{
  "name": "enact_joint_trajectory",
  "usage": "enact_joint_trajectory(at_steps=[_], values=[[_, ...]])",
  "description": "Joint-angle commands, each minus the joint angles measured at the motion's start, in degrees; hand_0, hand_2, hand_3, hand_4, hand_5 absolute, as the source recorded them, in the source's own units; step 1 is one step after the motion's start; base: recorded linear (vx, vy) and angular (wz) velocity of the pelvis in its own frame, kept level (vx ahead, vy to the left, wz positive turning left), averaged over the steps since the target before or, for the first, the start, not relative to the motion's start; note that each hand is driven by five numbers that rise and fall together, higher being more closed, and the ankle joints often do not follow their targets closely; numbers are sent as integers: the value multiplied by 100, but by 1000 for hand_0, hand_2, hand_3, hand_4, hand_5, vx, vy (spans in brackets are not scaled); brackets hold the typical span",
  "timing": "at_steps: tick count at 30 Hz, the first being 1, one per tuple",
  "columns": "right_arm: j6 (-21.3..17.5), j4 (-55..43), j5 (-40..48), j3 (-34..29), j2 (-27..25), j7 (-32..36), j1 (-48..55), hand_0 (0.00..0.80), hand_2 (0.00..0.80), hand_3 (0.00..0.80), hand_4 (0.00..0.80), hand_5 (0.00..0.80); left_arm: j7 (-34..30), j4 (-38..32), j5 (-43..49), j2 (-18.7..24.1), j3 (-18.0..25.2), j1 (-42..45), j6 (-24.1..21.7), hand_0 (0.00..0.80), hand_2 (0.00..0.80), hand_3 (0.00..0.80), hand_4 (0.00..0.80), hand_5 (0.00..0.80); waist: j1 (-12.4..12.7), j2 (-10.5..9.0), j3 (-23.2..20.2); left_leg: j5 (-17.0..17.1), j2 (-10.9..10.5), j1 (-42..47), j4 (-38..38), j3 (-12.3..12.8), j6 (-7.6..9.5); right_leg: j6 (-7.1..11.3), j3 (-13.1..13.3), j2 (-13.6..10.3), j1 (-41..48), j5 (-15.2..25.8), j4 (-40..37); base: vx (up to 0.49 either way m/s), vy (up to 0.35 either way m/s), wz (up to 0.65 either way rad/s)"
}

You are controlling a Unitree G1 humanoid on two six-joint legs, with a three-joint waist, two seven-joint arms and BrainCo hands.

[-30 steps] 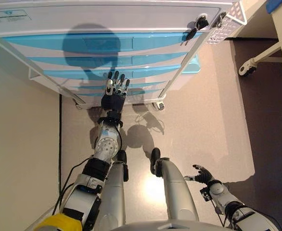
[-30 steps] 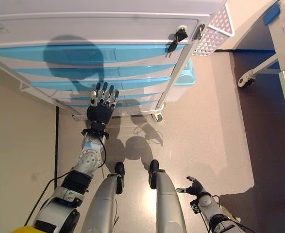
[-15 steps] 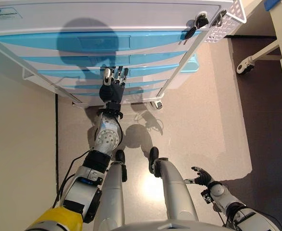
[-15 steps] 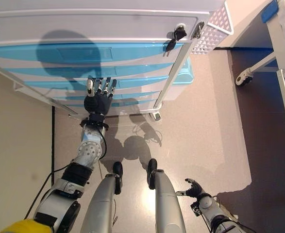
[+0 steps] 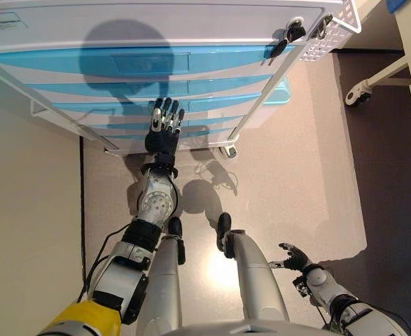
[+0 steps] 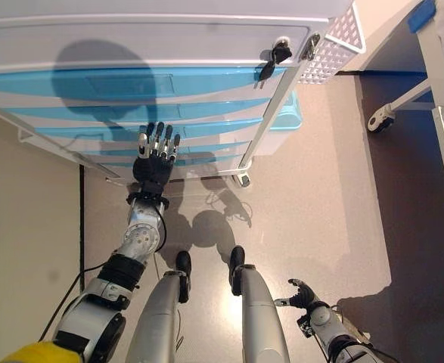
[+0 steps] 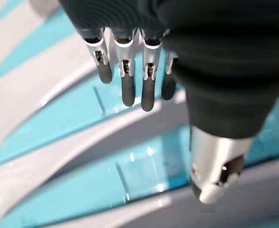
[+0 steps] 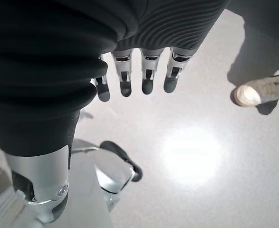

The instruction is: Open the drawer and pick up the medicine

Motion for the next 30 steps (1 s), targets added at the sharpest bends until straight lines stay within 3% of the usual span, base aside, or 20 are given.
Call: enact_joint_trajectory(at_steps=[1,18,30], values=[[-64,-2,-37,151,-271,-73,64,0,0,0,0,0,-3,-231,270,-104,299,-154,-6,0,0,0,0,0,1,184,185,115,-269,116,-375,-9,282,105,11,149,140,512,-203,0,0,0],[-33,-19,-20,53,-300,-158,79,0,0,0,0,0,306,349,376,-221,623,-255,-90,0,0,0,0,0,-68,181,208,59,-207,-11,-328,179,327,120,176,186,-51,585,-219,4,8,-4],[-36,3,-40,172,-397,-86,141,0,0,0,0,0,536,659,508,356,953,-1171,-291,0,0,0,0,0,-171,143,74,74,-179,-131,-399,175,318,167,209,225,-146,673,-372,7,5,-5]])
